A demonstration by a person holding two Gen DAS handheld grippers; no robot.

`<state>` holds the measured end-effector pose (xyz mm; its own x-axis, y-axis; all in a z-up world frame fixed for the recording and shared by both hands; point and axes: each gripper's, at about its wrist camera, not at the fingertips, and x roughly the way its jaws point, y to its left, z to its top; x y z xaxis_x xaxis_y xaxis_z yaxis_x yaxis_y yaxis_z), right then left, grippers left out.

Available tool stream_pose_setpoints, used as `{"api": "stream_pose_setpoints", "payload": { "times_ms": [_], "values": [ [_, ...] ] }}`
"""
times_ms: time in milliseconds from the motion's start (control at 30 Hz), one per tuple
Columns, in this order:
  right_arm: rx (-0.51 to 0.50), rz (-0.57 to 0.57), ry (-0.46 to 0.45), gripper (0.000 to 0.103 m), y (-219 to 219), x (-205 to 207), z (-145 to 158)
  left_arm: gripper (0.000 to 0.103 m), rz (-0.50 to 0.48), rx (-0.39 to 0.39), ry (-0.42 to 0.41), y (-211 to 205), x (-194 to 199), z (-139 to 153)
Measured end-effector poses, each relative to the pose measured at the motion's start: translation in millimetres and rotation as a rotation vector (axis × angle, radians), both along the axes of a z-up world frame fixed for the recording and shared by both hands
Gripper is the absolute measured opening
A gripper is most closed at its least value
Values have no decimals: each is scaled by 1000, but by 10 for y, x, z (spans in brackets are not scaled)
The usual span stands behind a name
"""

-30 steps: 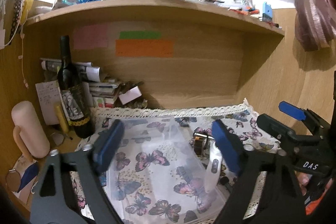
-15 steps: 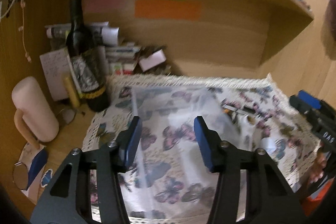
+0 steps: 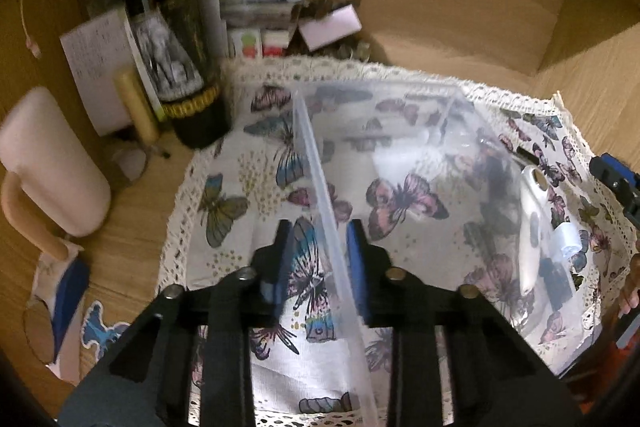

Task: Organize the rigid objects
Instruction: 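Grasp the wall of the clear plastic box with the left tool, then grasp the white plug adapter with the right tool while the left tool holds the box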

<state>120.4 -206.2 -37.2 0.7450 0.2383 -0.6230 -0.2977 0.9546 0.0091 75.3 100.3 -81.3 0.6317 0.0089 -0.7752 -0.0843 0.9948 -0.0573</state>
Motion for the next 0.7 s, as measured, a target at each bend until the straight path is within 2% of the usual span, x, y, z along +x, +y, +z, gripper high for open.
{"api": "stream_pose_setpoints", "payload": {
  "times_ms": [100, 167, 467, 700],
  "values": [
    [-6, -4, 45, 54, -15, 67, -78, 21, -19, -39, 26, 4, 30, -43],
    [-2, -3, 77, 54, -36, 88, -125, 14, -35, -54, 37, -19, 47, -52],
    [11, 0, 193, 54, -3, -68, -336, 13, -25, -86, 57, -2, 90, -67],
    [6, -20, 271, 54, 46, -113, -540, 13, -49, -51, 53, -36, 92, -68]
  ]
}}
